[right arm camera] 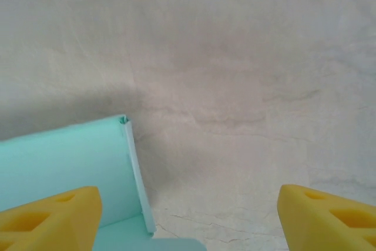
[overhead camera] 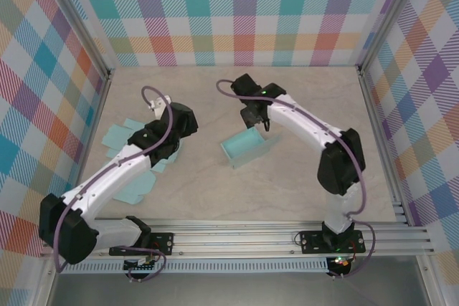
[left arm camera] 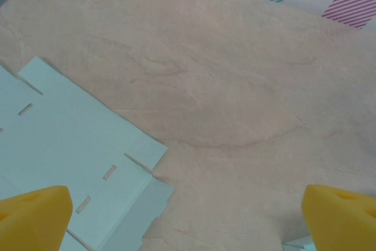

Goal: Fold the paper box

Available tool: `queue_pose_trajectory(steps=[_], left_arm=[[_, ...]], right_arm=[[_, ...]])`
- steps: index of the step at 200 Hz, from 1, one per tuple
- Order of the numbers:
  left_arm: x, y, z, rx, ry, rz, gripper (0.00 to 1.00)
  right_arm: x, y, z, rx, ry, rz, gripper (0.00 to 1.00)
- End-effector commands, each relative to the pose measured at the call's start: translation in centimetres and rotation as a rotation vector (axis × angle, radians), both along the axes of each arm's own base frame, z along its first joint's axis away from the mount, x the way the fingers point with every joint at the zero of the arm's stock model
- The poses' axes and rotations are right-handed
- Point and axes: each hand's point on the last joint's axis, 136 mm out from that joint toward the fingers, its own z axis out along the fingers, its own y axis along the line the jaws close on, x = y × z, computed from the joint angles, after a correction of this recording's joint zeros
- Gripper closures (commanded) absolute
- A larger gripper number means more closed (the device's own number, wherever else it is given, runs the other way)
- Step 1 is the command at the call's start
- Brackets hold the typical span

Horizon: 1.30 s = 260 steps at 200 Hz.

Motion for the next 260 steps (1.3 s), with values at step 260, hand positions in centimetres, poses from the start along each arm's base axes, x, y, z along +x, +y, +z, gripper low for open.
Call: queue_pose_trajectory(steps=[260], left_arm=[[3.6,-13.5,-19.9,-0.082,0.501,-0.368,0.37]], right_arm=[[-10.2,-2.6,-12.9,0.857,0.076,-0.438,0.38]])
